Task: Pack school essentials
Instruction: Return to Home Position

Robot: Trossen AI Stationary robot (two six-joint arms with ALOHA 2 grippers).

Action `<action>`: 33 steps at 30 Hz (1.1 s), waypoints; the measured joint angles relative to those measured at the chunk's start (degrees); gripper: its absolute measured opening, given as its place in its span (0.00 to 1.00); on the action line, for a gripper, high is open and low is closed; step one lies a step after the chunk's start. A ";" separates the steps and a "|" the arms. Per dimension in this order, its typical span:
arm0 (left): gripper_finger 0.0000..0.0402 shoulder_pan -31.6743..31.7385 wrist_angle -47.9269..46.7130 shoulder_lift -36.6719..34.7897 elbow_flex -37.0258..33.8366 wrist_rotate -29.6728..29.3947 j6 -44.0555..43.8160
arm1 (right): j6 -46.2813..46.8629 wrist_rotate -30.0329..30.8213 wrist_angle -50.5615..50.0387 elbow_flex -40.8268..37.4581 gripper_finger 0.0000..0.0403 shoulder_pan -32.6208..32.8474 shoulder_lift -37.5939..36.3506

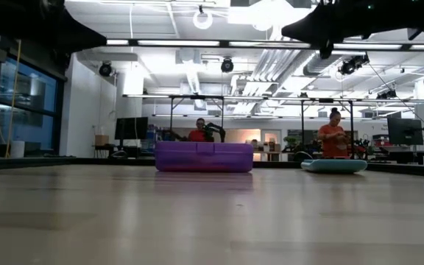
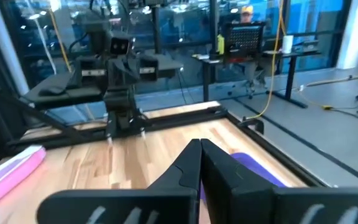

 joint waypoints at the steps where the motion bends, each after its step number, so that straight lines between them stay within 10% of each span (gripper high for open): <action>1: 0.00 0.01 -0.58 -0.72 0.00 1.74 0.81 | 0.02 -0.73 -0.56 0.00 0.00 0.00 -0.02; 11: 0.00 8.47 -5.11 -5.74 -0.04 17.34 6.03 | -0.31 -1.65 -2.57 0.00 0.00 0.00 -0.02; 33: 0.00 11.71 -0.87 -15.21 -12.14 15.74 1.94 | -0.26 -4.82 -14.48 -0.10 0.00 0.00 -8.84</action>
